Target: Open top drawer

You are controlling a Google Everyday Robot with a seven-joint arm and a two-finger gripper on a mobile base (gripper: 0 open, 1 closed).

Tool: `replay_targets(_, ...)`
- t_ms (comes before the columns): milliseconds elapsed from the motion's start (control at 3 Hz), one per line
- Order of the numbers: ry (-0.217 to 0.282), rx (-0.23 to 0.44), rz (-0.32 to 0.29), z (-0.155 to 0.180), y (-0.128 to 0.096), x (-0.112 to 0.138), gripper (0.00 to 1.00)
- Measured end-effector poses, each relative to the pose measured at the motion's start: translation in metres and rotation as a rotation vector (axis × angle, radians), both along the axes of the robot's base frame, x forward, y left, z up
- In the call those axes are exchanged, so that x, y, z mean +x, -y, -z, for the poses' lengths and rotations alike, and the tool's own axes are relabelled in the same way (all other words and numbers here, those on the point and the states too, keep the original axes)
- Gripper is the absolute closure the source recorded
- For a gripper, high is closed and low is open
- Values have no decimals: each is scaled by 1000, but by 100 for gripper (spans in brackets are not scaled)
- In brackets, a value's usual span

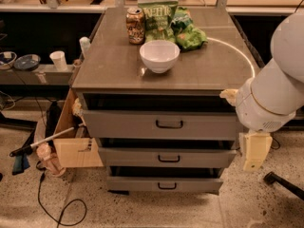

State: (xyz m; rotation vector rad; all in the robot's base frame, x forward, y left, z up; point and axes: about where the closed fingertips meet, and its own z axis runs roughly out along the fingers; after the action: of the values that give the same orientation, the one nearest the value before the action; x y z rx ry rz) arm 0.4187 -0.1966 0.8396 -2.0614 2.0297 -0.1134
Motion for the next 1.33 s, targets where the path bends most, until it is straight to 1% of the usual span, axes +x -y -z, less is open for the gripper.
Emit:
replay_targets(333, -3, 0, 1, 0, 0, -1, 0)
replay_targets(667, -16, 2, 16, 8, -1, 5, 0)
replay_targets(1000, -30, 7, 37, 19, 0, 20, 0)
replay_targets(1333, -58, 9, 65, 36, 3, 37, 0)
